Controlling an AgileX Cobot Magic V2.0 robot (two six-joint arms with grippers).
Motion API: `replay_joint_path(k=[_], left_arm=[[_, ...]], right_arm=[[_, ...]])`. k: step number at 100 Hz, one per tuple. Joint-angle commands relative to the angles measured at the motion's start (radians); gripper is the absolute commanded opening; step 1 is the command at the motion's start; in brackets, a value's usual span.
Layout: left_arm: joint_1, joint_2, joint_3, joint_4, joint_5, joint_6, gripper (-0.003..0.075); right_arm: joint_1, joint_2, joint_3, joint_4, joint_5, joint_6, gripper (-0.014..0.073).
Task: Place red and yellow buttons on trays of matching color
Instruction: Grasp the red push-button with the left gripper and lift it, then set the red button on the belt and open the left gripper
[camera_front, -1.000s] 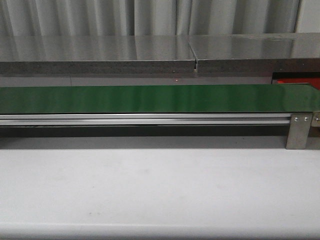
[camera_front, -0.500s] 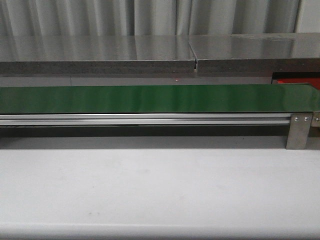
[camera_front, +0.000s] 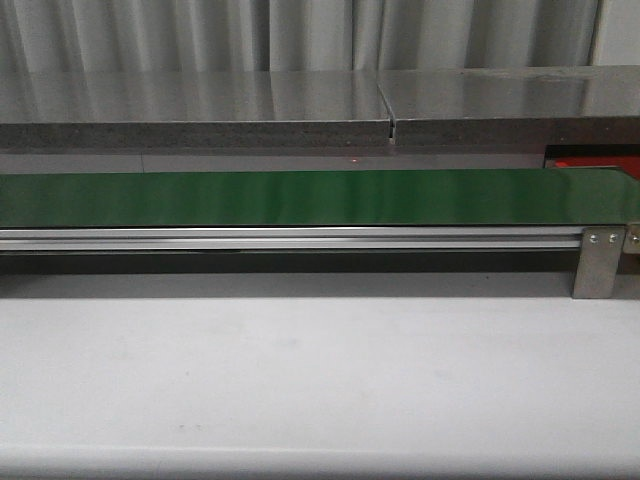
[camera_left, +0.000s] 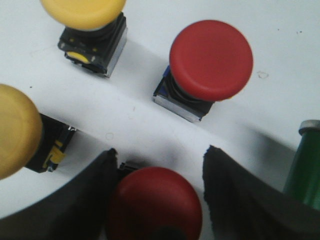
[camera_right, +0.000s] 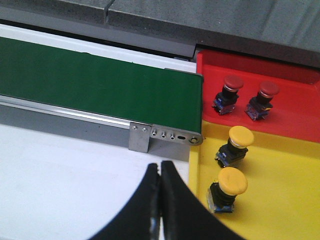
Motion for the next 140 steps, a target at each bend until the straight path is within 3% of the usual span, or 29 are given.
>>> replay_joint_path(k=[1, 24, 43, 83, 140], left_arm=[[0.003, -0.062, -0.032, -0.011, -0.028, -0.012, 0.0251], [0.003, -0.108, -0.035, -0.018, 0.002, -0.012, 0.006], [0.003, -0.227, -0.035, -0.077, 0.028, -0.012, -0.0016], [-0.085, -0.375, -0.016, -0.101, 0.142, -0.006, -0.0019], [-0.167, -0.375, 0.257, -0.101, -0.079, -0.006, -0.0019]], right_arm=[[0.0, 0.007, -0.025, 0.008, -0.072, 0.0, -0.0118], [0.0, 0.007, -0.025, 0.008, -0.072, 0.0, -0.0118], [0.0, 0.007, -0.025, 0.008, -0.072, 0.0, -0.0118], [0.0, 0.007, -0.025, 0.008, -0.072, 0.0, -0.0118], [0.0, 0.007, -0.025, 0.008, -0.072, 0.0, -0.0118]])
